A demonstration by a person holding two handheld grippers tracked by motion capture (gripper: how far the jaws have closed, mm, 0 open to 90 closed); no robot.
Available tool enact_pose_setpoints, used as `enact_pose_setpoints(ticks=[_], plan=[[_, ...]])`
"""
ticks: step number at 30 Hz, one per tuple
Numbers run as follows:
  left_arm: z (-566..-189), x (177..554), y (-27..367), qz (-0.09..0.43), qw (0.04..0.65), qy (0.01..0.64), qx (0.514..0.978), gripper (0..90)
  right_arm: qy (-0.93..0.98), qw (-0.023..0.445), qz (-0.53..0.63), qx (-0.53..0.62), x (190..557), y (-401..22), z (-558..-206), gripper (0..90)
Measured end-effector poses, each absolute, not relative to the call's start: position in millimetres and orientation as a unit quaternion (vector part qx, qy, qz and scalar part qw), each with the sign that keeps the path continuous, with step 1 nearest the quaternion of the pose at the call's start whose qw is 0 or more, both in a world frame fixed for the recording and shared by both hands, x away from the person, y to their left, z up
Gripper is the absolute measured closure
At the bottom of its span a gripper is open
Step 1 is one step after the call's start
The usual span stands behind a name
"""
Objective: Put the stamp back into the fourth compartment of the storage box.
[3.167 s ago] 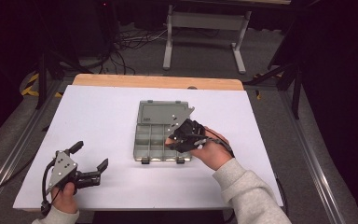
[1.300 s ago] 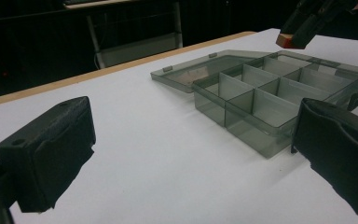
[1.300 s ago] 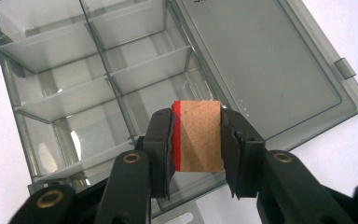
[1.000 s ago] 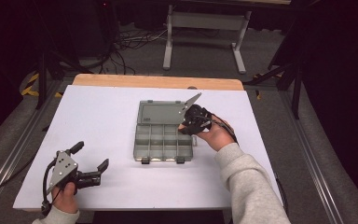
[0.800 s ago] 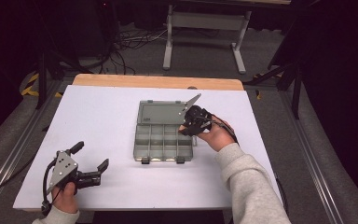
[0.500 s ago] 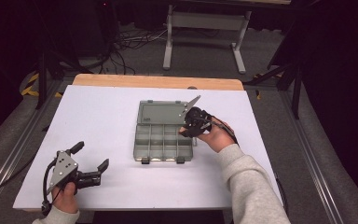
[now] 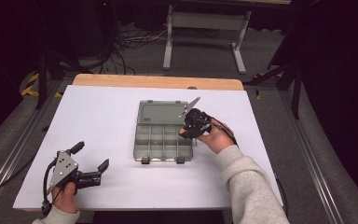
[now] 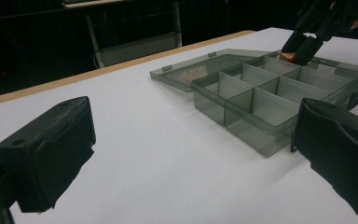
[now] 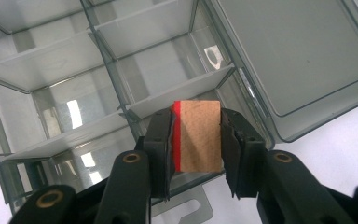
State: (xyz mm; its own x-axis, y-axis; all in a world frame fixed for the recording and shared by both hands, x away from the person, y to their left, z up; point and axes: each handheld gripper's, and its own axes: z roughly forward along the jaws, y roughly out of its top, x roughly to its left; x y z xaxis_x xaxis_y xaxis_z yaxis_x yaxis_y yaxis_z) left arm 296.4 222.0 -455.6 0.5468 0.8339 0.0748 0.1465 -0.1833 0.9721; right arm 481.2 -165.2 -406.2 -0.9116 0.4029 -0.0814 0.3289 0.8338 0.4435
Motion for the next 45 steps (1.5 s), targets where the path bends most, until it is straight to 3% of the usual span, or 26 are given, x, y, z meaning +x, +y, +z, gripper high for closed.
enact_pose_setpoints(ticks=[28,32,43,44,45], plan=[[-456,297,221,0.317,0.536,0.348,0.7,0.5,0.955,0.08,0.212,0.191,482,-163,-413,65.7],[-456,297,221,0.316,0.537,0.347,0.7,0.5,0.951,0.089,0.222,0.194,481,-164,-410,57.7],[-456,297,221,0.317,0.538,0.347,0.7,0.5,0.939,0.106,0.258,0.201,473,-170,-394,49.8],[-456,296,221,0.316,0.539,0.348,0.699,0.5,0.937,0.108,0.264,0.201,471,-170,-391,47.3],[-456,296,221,0.316,0.538,0.349,0.699,0.5,0.932,0.111,0.284,0.198,466,-171,-385,37.0]])
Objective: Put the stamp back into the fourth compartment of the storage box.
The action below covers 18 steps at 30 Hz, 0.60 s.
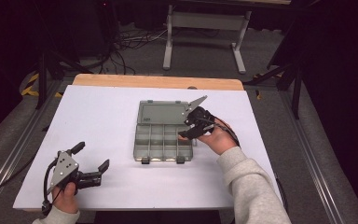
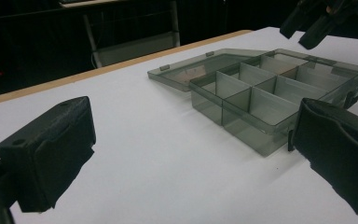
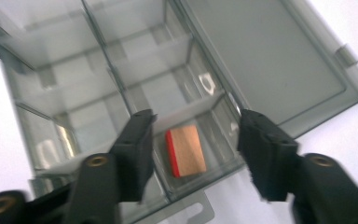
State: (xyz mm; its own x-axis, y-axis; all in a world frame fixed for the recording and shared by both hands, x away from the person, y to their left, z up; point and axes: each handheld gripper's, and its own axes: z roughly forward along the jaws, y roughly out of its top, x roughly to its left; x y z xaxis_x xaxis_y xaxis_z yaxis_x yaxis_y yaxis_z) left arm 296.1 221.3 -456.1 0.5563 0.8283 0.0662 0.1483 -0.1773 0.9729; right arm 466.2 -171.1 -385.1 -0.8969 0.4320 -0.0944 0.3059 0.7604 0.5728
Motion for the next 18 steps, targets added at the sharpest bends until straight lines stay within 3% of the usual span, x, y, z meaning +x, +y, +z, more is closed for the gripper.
enact_pose_setpoints(ticks=[6,18], plan=[[-456,295,221,0.316,0.538,0.35,0.699,0.5,0.916,0.141,0.315,0.207,454,-172,-370,18.3],[-457,297,220,0.316,0.538,0.349,0.7,0.5,0.904,0.175,0.327,0.211,432,-174,-354,7.9]])
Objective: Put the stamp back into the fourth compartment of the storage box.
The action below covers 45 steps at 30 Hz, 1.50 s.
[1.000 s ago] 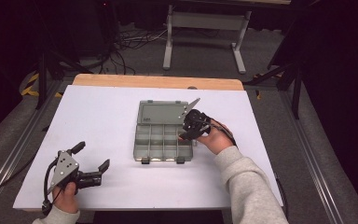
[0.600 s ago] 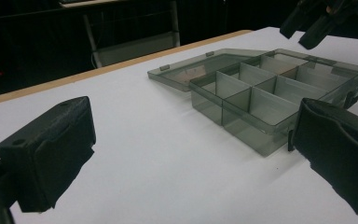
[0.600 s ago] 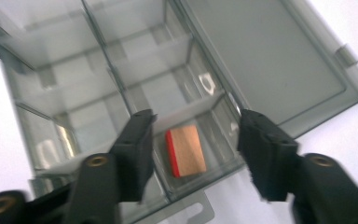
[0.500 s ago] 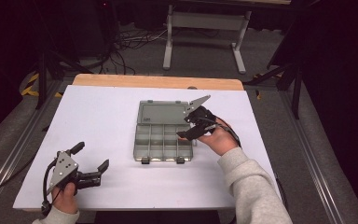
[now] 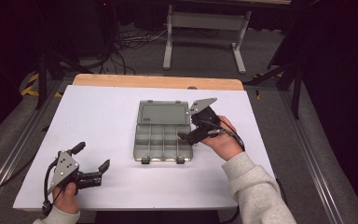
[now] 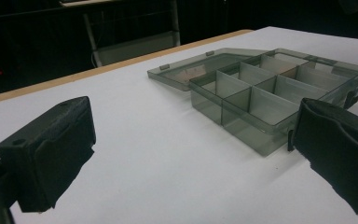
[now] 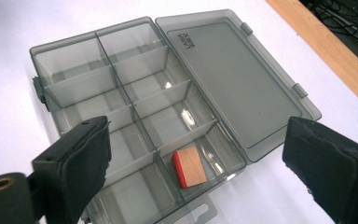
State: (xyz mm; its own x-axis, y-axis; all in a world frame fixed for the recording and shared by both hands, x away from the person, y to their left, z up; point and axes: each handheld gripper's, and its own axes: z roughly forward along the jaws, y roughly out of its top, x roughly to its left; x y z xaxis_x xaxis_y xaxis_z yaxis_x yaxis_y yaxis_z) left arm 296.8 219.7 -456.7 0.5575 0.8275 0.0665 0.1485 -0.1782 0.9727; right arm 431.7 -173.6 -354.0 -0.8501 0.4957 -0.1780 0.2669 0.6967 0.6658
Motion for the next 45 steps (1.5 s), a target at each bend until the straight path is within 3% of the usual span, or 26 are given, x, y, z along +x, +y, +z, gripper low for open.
enact_pose_setpoints(ticks=[26,45], plan=[[-456,297,219,0.316,0.538,0.348,0.7,0.5,0.853,0.168,0.446,0.213,390,-200,-345,3.5],[-456,296,218,0.317,0.535,0.348,0.701,0.5,0.778,0.225,0.547,0.212,343,-231,-377,0.0]])
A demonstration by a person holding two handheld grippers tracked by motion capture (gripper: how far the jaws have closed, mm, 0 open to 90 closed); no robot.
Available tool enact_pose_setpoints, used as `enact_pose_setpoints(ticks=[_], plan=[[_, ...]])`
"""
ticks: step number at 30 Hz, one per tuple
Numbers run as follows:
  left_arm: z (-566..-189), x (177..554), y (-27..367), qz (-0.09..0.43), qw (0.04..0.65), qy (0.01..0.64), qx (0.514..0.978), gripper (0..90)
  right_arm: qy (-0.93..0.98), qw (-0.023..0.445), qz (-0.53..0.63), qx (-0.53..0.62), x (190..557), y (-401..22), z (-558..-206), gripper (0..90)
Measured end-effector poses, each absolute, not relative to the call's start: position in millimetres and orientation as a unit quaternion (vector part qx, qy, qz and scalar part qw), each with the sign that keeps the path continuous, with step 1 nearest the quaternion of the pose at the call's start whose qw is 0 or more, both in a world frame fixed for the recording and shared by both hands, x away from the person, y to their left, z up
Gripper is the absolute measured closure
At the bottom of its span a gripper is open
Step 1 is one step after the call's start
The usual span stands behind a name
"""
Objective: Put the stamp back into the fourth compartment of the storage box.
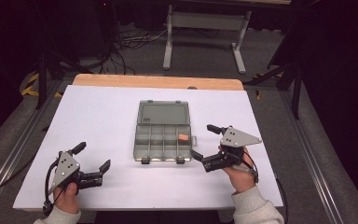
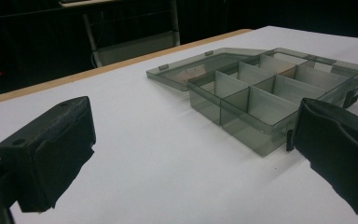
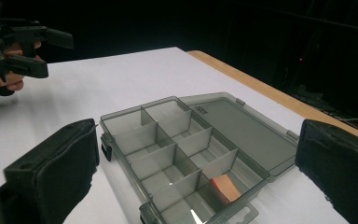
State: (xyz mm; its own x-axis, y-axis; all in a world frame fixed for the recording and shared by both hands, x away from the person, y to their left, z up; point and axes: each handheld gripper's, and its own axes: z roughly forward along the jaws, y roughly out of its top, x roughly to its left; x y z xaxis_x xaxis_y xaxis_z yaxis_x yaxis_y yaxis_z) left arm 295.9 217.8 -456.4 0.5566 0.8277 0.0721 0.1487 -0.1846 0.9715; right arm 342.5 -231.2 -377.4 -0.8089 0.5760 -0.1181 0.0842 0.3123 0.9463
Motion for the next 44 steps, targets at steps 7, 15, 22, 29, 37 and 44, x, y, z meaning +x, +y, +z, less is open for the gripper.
enact_pose_setpoints(ticks=[7,15,22,29,37,44], plan=[[-457,295,218,0.32,0.539,0.349,0.696,0.4,0.766,0.234,0.555,0.225,333,-241,-395,0.0],[-457,295,218,0.324,0.544,0.352,0.69,0.2,0.744,0.218,0.587,0.232,325,-258,-413,0.0],[-456,294,220,0.328,0.544,0.353,0.687,0.2,0.748,0.22,0.577,0.242,317,-261,-430,0.0],[-456,294,220,0.328,0.546,0.353,0.685,0.2,0.756,0.212,0.562,0.262,314,-257,-446,0.0],[-456,294,220,0.33,0.547,0.354,0.683,0.3,0.752,0.22,0.559,0.27,315,-257,-446,0.0],[-456,294,220,0.329,0.55,0.356,0.68,0.2,0.757,0.228,0.55,0.269,315,-255,-448,0.0]])
